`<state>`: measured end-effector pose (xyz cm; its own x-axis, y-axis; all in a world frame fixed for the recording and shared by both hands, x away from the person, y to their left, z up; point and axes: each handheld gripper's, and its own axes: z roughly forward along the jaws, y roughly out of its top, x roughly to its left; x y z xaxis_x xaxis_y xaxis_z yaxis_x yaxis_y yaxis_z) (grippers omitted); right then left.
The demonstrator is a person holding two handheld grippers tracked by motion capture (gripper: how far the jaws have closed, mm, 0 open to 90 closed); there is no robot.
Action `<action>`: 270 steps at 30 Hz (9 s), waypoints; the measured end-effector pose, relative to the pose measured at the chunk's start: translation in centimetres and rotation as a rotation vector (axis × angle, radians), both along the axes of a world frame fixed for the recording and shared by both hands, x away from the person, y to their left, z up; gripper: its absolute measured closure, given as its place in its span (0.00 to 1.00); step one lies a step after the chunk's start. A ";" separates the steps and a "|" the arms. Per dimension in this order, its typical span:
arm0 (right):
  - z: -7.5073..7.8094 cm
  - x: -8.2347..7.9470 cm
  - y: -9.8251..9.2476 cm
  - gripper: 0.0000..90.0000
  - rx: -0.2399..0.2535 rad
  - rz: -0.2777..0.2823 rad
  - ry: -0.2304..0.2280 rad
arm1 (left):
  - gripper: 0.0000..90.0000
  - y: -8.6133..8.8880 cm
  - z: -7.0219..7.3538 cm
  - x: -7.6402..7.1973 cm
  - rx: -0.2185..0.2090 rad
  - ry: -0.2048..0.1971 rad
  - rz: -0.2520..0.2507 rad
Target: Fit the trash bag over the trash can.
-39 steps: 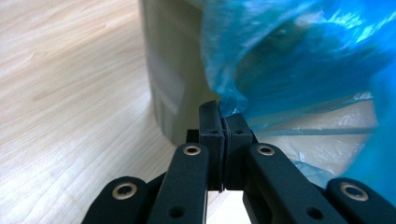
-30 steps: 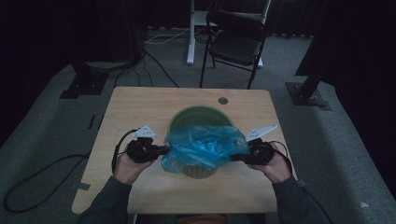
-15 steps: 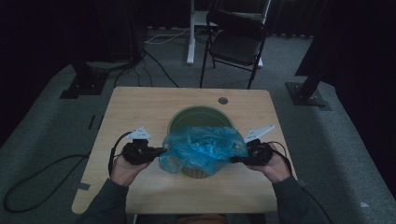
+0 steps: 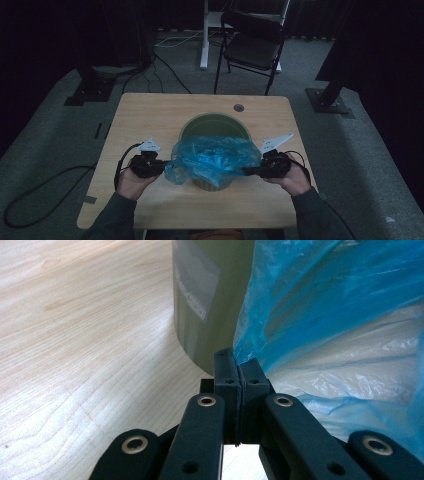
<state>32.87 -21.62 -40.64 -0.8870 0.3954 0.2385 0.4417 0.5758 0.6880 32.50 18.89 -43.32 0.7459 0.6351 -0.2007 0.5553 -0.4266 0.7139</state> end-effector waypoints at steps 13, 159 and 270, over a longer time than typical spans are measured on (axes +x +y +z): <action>-0.6 0.5 -1.0 0.97 -0.045 -0.071 -0.006 | 0.97 0.0 0.3 -0.9 0.015 -0.026 -0.022; 2.2 4.6 -4.7 0.76 0.083 -0.323 -0.120 | 0.72 3.7 2.0 5.8 -0.393 -0.004 0.221; 2.2 -0.9 -2.0 0.81 0.198 -0.225 -0.107 | 0.75 -0.8 3.2 -1.8 -0.223 -0.208 -0.141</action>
<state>31.97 -23.64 -38.46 -0.8067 0.5396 0.2409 0.4621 0.3219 0.8263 30.71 18.12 -40.15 0.8627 0.4807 -0.1574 0.3347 -0.3094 0.8901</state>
